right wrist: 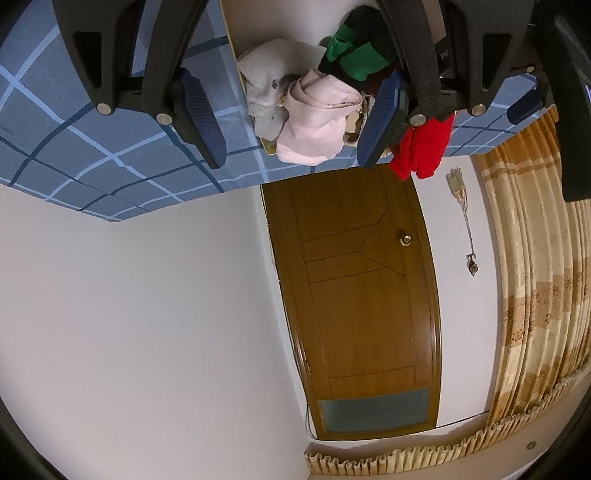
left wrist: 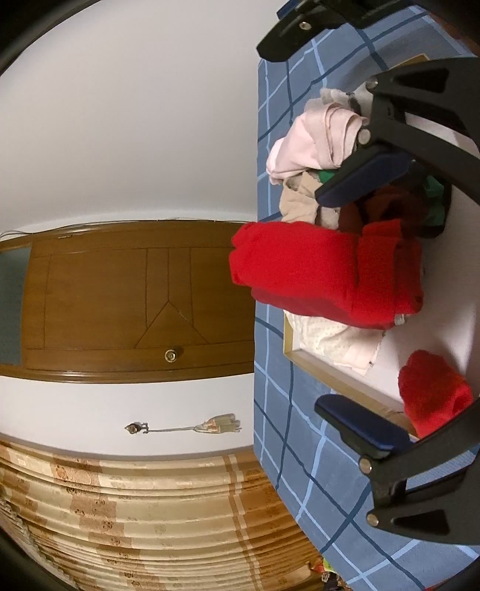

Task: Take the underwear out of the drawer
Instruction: 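Lift both open tools up and back away from the tray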

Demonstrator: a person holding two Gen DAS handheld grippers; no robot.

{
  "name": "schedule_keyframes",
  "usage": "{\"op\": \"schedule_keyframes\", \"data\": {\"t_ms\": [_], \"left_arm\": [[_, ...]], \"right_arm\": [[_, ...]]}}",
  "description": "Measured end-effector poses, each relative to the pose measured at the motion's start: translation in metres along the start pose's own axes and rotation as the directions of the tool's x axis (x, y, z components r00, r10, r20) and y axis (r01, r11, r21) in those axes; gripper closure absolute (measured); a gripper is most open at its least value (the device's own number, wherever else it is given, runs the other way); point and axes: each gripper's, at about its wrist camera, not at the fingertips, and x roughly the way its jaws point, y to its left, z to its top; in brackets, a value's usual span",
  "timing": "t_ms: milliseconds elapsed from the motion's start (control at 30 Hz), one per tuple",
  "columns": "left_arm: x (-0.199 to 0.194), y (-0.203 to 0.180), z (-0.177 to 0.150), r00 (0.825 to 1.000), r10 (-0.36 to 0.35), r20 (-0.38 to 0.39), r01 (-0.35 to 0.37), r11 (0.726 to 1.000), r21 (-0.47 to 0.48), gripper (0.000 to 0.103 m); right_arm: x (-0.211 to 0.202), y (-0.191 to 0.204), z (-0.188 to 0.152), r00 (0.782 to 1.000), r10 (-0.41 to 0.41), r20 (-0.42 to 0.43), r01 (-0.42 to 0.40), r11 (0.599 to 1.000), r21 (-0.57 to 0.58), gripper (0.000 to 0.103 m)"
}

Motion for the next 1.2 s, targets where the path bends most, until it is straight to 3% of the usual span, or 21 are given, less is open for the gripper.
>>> {"op": "schedule_keyframes", "data": {"t_ms": [767, 867, 933, 1200], "left_arm": [[-0.019, 0.005, -0.008, 1.0, -0.007, 0.001, 0.007, 1.0, 0.01, 0.0], [-0.02, 0.005, -0.008, 1.0, -0.006, 0.002, 0.006, 1.0, 0.011, 0.0], [-0.02, 0.005, -0.009, 1.0, -0.005, 0.005, 0.005, 1.0, 0.012, 0.0], [-0.029, 0.008, -0.012, 1.0, -0.005, 0.014, 0.005, 1.0, 0.007, 0.001]], "right_arm": [[-0.028, -0.002, -0.002, 0.996, -0.015, 0.084, 0.013, 0.999, 0.03, 0.027], [-0.03, -0.002, -0.004, 0.998, -0.004, 0.057, 0.001, 0.999, 0.047, 0.028], [-0.029, 0.001, -0.007, 1.0, 0.008, 0.011, -0.008, 0.999, 0.032, 0.027], [-0.05, 0.018, -0.012, 0.997, 0.002, 0.079, 0.002, 0.998, -0.057, 0.027]]}}
